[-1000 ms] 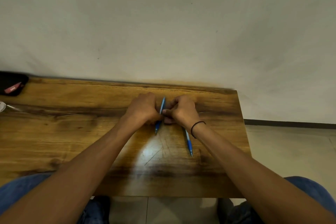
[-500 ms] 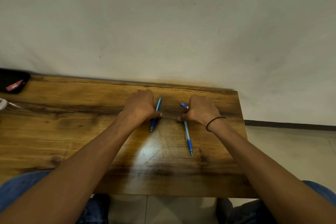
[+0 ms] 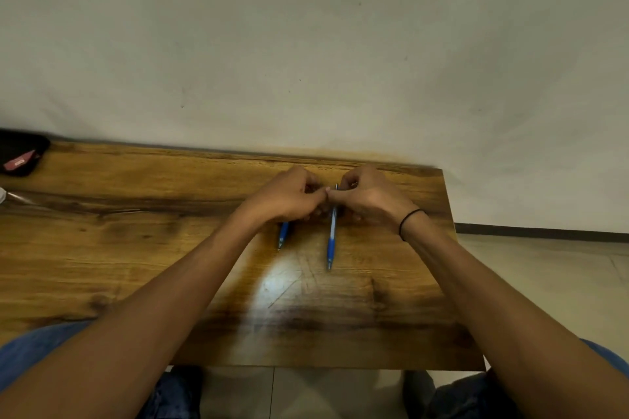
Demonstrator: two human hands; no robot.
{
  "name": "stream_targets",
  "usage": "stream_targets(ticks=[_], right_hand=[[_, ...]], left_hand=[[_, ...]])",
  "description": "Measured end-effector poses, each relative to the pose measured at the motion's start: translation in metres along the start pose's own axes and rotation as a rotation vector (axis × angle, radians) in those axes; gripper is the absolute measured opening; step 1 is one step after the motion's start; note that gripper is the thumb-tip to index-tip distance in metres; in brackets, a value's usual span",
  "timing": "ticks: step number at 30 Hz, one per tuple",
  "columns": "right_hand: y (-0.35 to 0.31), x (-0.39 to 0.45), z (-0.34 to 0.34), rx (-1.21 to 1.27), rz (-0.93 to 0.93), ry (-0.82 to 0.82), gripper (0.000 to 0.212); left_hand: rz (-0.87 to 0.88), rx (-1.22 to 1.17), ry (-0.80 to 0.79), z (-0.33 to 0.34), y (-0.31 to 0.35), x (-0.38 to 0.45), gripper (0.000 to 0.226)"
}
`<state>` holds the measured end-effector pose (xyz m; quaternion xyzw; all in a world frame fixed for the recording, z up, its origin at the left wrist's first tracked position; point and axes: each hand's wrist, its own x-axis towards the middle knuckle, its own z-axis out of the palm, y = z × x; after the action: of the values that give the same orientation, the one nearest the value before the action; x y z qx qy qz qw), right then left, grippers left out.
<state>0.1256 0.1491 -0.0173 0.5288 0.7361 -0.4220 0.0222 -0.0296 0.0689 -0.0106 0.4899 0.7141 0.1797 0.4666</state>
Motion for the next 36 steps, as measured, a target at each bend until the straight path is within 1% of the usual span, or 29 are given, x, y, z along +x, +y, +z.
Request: stream_targets(ticks=[2, 4, 6, 8, 11, 14, 17, 22, 27, 36], right_hand=[[0.001, 0.000, -0.002, 0.178, -0.013, 0.011, 0.026], [0.002, 0.000, -0.004, 0.310, -0.014, 0.028, 0.019], [0.002, 0.000, -0.005, 0.403, -0.013, 0.028, 0.021], [0.001, -0.001, -0.006, 0.465, -0.006, 0.027, 0.024], [0.000, -0.001, -0.009, 0.532, -0.024, 0.078, 0.025], [-0.001, -0.002, -0.012, 0.561, -0.066, 0.162, 0.032], [-0.002, -0.003, -0.015, 0.536, -0.108, 0.202, 0.029], [-0.004, -0.005, -0.018, 0.538, -0.157, 0.220, 0.023], [-0.005, -0.007, -0.019, 0.642, -0.168, 0.249, 0.019], [-0.006, -0.007, -0.013, 0.741, -0.181, 0.285, 0.013]], left_hand=[[-0.053, -0.253, -0.142, 0.000, 0.001, -0.001, 0.029], [-0.044, -0.346, -0.194, 0.001, -0.001, 0.000, 0.040], [-0.003, -0.386, -0.164, 0.007, -0.002, 0.000, 0.040], [0.036, -0.434, -0.090, 0.014, -0.002, -0.001, 0.036], [0.074, -0.511, -0.014, 0.021, -0.001, 0.000, 0.038], [0.125, -0.512, -0.007, 0.020, 0.000, -0.001, 0.041], [0.156, -0.485, -0.001, 0.017, -0.001, -0.001, 0.043], [0.177, -0.438, 0.025, 0.017, -0.003, 0.000, 0.048], [0.205, -0.407, 0.051, 0.017, -0.003, 0.002, 0.051], [0.247, -0.416, 0.037, 0.013, -0.003, 0.002, 0.054]])
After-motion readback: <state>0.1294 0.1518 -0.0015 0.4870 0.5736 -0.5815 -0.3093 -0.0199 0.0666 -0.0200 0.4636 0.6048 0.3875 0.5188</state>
